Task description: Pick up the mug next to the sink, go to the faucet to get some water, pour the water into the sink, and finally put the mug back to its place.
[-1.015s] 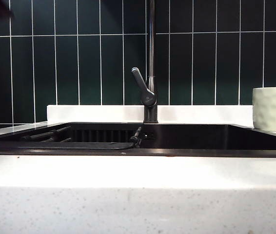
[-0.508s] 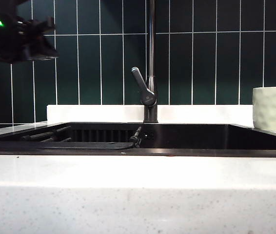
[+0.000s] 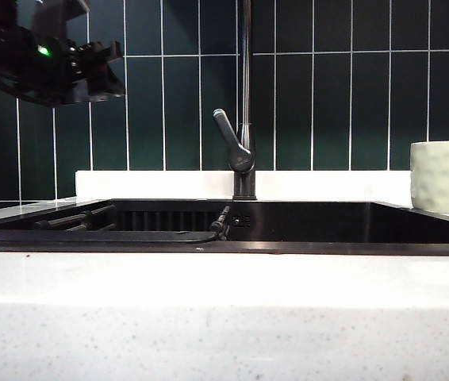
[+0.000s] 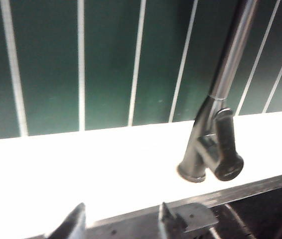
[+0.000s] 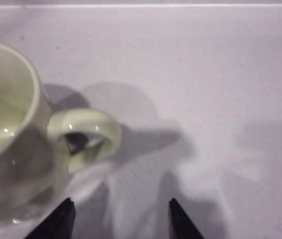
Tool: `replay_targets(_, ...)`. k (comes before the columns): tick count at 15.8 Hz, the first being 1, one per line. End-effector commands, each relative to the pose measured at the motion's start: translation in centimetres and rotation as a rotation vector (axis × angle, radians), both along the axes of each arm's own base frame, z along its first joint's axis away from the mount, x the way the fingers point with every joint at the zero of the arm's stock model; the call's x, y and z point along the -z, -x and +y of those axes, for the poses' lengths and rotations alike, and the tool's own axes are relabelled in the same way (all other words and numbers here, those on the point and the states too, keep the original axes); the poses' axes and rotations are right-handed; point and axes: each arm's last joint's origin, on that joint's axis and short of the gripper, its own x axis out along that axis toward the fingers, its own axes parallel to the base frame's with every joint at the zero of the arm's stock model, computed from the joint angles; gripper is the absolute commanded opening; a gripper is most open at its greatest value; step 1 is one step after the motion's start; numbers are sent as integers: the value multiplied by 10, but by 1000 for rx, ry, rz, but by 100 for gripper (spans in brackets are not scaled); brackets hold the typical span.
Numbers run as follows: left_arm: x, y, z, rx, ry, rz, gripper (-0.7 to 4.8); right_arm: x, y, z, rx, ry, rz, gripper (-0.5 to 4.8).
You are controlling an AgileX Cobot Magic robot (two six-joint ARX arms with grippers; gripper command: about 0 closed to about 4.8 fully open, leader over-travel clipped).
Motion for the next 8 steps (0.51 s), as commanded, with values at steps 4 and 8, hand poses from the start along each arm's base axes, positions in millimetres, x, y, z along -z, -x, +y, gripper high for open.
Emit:
replay_targets(4, -2, -5, -2, 24, -13, -23, 190, 9, -14, -2, -132, -35, -59, 257)
replay_targets(8, -1, -5, -3, 72, -15, -21, 192, 11, -17, -2, -192, -15, -75, 257)
